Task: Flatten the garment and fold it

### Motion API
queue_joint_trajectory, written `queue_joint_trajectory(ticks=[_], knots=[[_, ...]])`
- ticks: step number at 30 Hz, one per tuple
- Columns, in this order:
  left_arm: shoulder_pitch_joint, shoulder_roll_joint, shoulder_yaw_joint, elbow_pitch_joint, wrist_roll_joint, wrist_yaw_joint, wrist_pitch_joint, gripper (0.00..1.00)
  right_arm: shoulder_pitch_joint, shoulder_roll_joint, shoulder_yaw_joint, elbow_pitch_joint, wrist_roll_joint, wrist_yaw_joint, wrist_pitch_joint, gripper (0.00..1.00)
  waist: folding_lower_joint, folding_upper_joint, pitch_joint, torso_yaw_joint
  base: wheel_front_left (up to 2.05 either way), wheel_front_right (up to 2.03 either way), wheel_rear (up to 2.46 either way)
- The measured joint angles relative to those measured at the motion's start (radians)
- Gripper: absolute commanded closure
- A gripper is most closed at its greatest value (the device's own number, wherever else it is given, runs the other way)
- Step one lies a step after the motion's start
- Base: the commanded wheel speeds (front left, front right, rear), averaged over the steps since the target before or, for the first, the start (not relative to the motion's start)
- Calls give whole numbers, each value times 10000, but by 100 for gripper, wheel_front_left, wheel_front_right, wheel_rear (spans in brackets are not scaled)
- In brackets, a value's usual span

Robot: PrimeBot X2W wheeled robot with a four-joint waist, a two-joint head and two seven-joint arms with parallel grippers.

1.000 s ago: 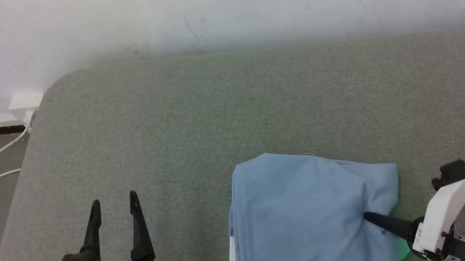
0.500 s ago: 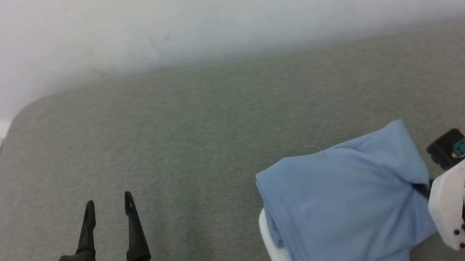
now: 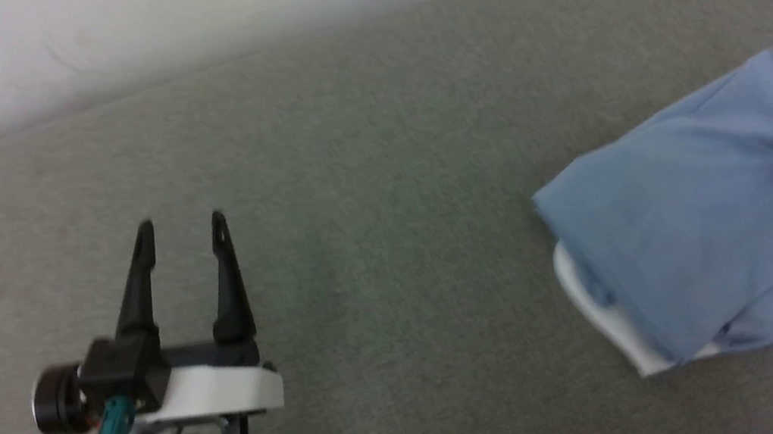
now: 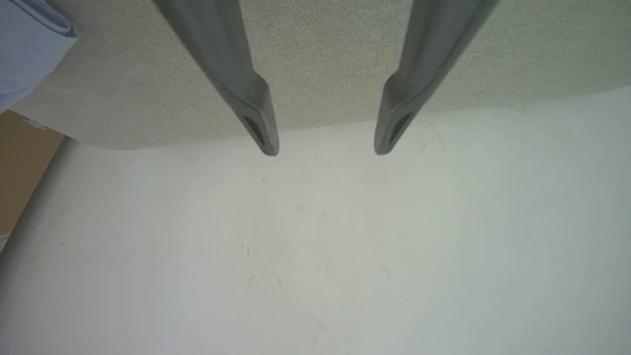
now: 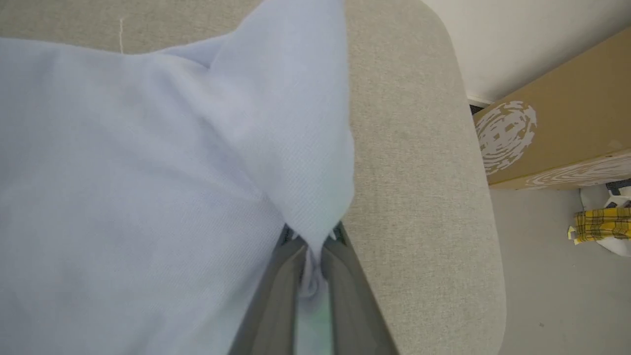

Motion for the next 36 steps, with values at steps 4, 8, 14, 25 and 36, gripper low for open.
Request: queue_joint_trajectory(ticks=[4, 8, 14, 25, 36], knots=[[-687, 203, -176, -144, 272, -136, 253, 0, -897, -15, -731, 1522, -253, 0, -1200, 100, 2, 0, 862, -364, 0, 0, 0], [-1072, 330, -265, -167, 405, -224, 357, 0, -1707, 10, -1421, 2876, -454, -2, -2403, 100, 3, 0, 1653, -615, 0, 0, 0], [-1132, 364, -284, -15, 403, -222, 380, 0, -2165, 508, -1634, 4266, -823, -2, -4008, 0, 3, 0, 2416, -851, 0, 0, 0], [-556, 2, -234, 623, -113, -211, -50, 0, -1180, 502, -3634, 5442, -2265, -4, -6274, 0, -2, 0, 1639, -828, 0, 0, 0], [764, -268, 100, 1081, -604, -94, -261, 0, 2404, 3287, -4832, 1682, -2261, -6, -6429, 0, -5, 0, 33, -117, 0, 0, 0]])
